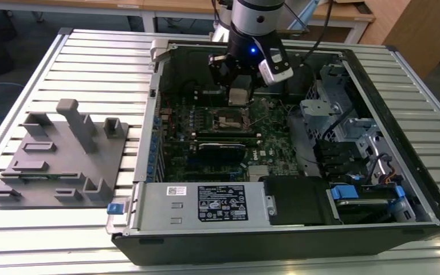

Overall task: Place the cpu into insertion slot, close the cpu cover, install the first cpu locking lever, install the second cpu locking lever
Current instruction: 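Place the cpu into insertion slot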

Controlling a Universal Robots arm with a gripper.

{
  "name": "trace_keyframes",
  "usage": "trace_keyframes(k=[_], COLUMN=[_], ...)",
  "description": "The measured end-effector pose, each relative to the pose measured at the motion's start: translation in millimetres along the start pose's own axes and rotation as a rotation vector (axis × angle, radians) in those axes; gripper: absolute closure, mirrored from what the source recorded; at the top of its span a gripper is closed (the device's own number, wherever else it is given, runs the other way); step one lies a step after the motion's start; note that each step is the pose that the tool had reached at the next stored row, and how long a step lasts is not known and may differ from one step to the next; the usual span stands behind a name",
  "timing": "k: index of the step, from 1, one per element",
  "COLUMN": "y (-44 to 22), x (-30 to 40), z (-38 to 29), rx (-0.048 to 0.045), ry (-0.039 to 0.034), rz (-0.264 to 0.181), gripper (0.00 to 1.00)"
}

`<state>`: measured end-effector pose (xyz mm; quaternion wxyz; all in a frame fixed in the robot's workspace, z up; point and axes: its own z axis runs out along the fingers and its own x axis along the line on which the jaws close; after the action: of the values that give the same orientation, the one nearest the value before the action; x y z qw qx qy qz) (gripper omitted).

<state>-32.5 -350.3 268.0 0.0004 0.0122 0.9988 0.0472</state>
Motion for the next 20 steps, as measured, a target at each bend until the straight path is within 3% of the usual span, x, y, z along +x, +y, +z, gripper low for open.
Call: trace_keyframes(k=[12, 20], y=[-0.4, -1.0], x=[0.4, 0.8], z=[4.2, 10.6], rx=[-0.0001, -0.0004], ry=[-0.0045, -0.0149], rz=[0.000, -0.001], gripper=[0.46, 0.46])
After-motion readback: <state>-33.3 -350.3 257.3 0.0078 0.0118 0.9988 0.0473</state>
